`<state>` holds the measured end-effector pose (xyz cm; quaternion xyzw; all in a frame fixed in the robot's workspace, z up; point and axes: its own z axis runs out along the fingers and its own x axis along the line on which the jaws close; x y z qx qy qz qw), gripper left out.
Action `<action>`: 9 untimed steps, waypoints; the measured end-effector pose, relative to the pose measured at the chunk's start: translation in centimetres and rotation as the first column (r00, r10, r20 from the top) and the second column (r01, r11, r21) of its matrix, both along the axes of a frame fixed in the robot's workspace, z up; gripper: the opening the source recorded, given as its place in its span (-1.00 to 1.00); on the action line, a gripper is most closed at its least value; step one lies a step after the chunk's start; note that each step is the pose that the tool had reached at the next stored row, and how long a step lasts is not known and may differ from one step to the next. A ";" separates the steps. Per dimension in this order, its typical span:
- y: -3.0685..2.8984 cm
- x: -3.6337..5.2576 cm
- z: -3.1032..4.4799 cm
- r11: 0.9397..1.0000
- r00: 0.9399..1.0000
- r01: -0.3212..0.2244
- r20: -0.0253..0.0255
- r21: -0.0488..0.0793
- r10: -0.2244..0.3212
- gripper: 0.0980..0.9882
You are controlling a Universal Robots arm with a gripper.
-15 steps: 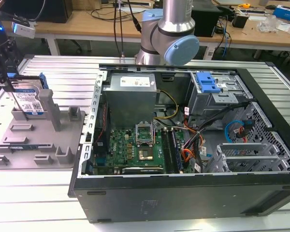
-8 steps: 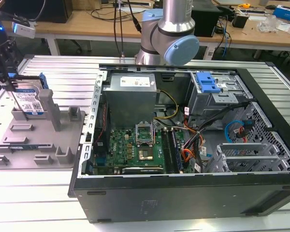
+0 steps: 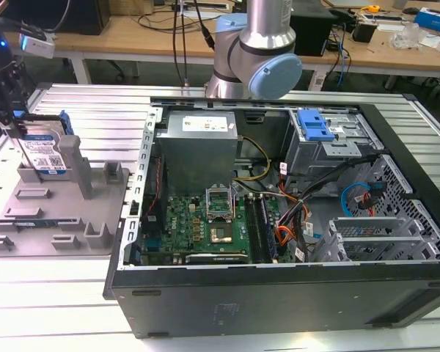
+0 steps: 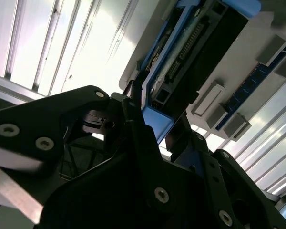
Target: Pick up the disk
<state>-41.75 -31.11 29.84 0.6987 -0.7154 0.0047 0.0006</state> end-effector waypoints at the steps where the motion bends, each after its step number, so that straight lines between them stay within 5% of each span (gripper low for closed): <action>1: 0.00 0.00 -0.05 1.000 1.000 0.000 0.000 0.000 0.000 -0.21; 9: 0.00 -0.01 -0.15 1.000 1.000 0.000 0.000 0.000 0.000 -0.21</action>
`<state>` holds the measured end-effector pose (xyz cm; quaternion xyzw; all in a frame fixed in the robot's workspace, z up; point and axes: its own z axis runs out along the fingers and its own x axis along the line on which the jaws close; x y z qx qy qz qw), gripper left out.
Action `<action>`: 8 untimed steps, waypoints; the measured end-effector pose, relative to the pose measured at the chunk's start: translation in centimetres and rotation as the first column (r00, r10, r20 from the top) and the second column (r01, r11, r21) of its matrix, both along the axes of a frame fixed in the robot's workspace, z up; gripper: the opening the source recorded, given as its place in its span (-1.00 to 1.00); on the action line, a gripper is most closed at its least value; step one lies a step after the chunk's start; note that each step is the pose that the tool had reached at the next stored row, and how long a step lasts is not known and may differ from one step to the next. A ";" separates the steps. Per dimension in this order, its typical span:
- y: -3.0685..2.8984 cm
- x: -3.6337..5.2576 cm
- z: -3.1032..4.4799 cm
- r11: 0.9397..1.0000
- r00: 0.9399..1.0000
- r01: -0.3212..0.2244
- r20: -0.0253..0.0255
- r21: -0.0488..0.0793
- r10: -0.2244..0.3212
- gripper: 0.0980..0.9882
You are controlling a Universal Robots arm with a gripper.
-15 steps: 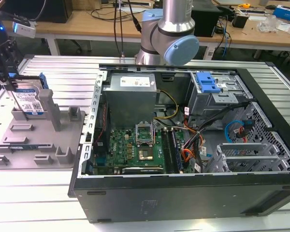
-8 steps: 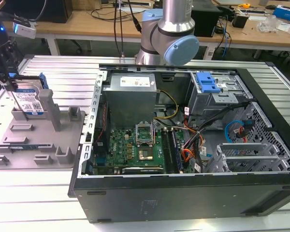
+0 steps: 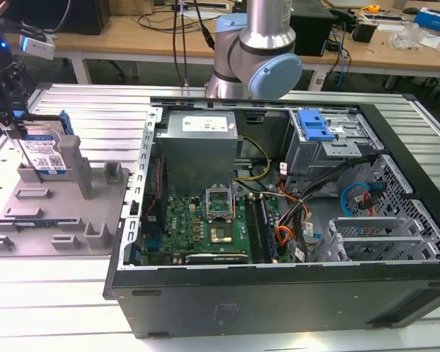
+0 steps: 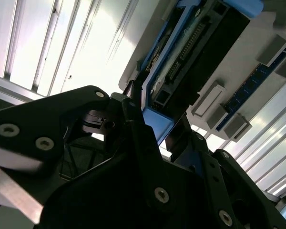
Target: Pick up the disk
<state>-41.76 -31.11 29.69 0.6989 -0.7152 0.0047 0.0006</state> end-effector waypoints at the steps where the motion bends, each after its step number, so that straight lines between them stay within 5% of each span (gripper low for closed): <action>1: 0.00 0.00 0.00 1.000 1.000 0.000 0.000 0.000 0.000 -0.21; 8: 0.00 -0.01 0.00 1.000 1.000 0.000 0.000 0.000 0.000 -0.39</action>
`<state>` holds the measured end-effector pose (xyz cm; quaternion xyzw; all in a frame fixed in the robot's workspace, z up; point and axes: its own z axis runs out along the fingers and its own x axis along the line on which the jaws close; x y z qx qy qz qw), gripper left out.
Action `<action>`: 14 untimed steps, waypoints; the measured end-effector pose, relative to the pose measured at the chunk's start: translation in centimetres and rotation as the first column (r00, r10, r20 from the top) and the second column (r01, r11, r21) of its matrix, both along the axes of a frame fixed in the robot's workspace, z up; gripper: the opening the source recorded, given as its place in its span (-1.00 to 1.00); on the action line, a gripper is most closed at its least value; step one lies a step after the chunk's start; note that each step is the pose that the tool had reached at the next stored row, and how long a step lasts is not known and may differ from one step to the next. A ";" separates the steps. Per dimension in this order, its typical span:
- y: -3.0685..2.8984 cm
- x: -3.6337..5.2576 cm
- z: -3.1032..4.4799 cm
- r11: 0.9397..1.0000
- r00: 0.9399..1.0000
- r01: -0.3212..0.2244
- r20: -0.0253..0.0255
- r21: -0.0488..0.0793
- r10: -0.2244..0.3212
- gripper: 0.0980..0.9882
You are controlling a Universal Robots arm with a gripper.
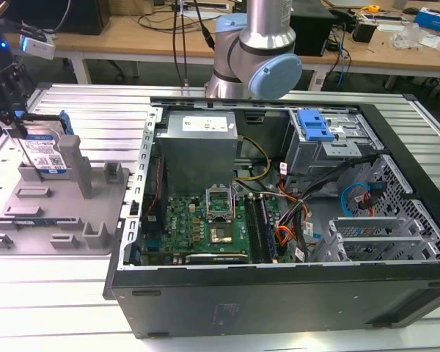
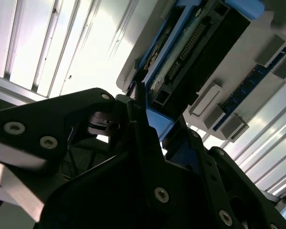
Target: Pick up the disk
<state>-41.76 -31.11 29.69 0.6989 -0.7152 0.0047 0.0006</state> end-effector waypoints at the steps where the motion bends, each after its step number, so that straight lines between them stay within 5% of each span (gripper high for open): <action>1: 0.00 0.00 0.00 1.000 1.000 0.000 0.000 0.000 0.000 -0.39; 14: 0.00 0.00 0.25 1.000 1.000 0.000 0.000 0.000 0.000 -0.39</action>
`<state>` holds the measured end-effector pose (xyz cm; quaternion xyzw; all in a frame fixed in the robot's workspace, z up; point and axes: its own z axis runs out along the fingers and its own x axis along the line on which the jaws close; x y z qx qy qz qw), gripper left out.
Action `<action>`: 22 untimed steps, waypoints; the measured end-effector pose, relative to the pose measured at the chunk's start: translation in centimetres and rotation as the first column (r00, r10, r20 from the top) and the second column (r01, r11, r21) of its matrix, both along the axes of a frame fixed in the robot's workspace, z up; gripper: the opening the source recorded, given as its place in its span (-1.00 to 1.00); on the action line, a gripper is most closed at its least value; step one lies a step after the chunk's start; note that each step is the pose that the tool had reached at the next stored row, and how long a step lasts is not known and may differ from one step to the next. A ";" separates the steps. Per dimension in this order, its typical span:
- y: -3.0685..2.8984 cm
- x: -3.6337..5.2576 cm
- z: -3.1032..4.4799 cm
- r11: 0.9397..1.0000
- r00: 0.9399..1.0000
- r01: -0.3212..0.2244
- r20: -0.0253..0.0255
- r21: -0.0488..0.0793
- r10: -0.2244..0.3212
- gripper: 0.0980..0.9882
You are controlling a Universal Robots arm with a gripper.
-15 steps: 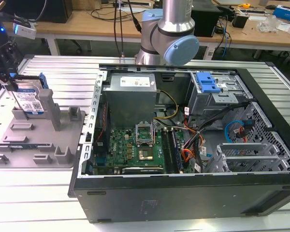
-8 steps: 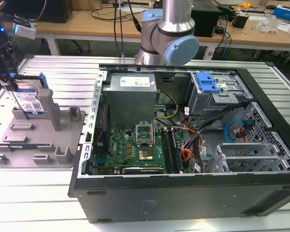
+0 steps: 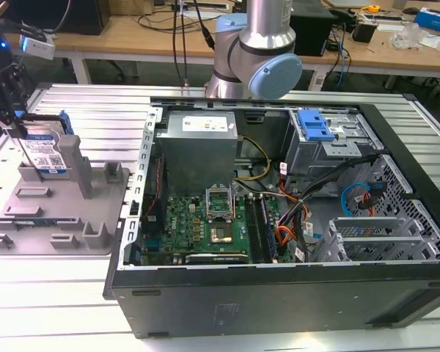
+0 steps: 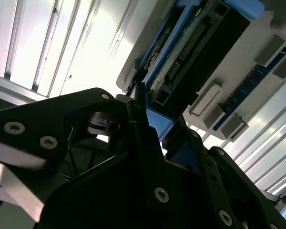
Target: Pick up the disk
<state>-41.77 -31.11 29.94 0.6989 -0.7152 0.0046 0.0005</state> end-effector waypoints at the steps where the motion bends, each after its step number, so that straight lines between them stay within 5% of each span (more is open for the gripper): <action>1: 0.00 0.00 0.13 1.000 1.000 0.000 0.000 0.000 0.000 -0.39; 6: 0.00 0.00 1.37 1.000 1.000 0.000 0.000 0.000 0.000 -0.39; 11: 0.00 0.02 4.26 1.000 1.000 0.000 0.000 0.000 0.000 -0.39; 15: -0.01 0.05 7.55 1.000 1.000 0.000 -0.002 0.000 0.000 -0.39; 22: -0.26 0.05 11.46 1.000 1.000 0.000 -0.002 0.000 0.000 -0.39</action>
